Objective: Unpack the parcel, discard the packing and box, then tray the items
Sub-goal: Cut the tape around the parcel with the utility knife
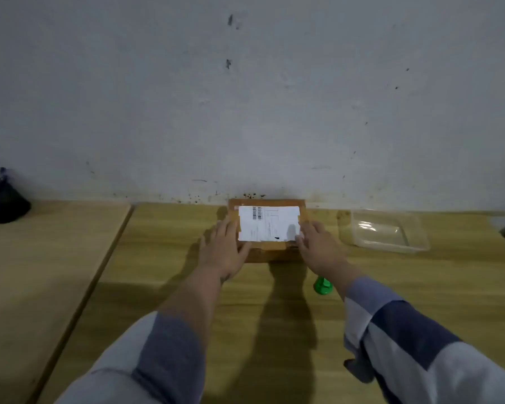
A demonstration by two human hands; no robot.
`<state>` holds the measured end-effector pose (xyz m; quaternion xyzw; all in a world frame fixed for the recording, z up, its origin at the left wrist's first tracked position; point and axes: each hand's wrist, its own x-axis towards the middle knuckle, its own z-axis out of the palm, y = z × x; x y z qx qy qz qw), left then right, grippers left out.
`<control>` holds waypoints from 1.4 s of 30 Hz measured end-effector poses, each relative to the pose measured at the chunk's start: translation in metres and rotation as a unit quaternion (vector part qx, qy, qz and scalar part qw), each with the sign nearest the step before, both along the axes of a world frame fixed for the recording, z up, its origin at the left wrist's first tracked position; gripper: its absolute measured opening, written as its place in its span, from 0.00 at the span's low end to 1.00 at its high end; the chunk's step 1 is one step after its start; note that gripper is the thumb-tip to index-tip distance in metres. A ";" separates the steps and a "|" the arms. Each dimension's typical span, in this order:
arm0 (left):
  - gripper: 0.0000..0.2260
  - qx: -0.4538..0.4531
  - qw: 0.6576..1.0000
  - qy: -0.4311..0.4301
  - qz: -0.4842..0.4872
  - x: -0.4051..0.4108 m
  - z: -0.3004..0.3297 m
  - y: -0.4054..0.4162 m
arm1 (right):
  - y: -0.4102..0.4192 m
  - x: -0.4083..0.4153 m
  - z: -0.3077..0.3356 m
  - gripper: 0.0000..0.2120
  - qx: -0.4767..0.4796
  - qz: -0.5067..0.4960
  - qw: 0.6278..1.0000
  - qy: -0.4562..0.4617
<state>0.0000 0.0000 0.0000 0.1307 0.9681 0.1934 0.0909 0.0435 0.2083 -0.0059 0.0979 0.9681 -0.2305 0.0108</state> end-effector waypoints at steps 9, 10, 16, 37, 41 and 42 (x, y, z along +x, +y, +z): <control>0.37 -0.019 1.000 -0.023 -0.004 -0.047 -0.029 0.013 | -0.005 -0.031 -0.026 0.25 -0.081 -0.071 0.994 -0.004; 0.36 -0.025 0.999 -0.023 -0.009 -0.048 -0.032 0.013 | -0.005 -0.030 -0.029 0.26 -0.084 -0.075 0.994 -0.005; 0.34 -0.024 1.000 -0.007 -0.019 -0.040 -0.036 0.010 | -0.005 -0.023 -0.030 0.25 -0.111 -0.091 0.990 0.001; 0.32 -0.030 1.000 0.005 -0.001 -0.014 -0.039 0.006 | 0.025 0.036 -0.041 0.26 -0.173 -0.276 0.941 -0.094; 0.32 -0.035 0.999 0.005 -0.003 -0.012 -0.038 0.005 | 0.033 0.038 -0.026 0.25 -0.248 -0.260 0.930 -0.077; 0.31 -0.037 0.999 0.006 -0.003 -0.012 -0.038 0.005 | 0.034 0.037 -0.023 0.24 -0.265 -0.259 0.926 -0.066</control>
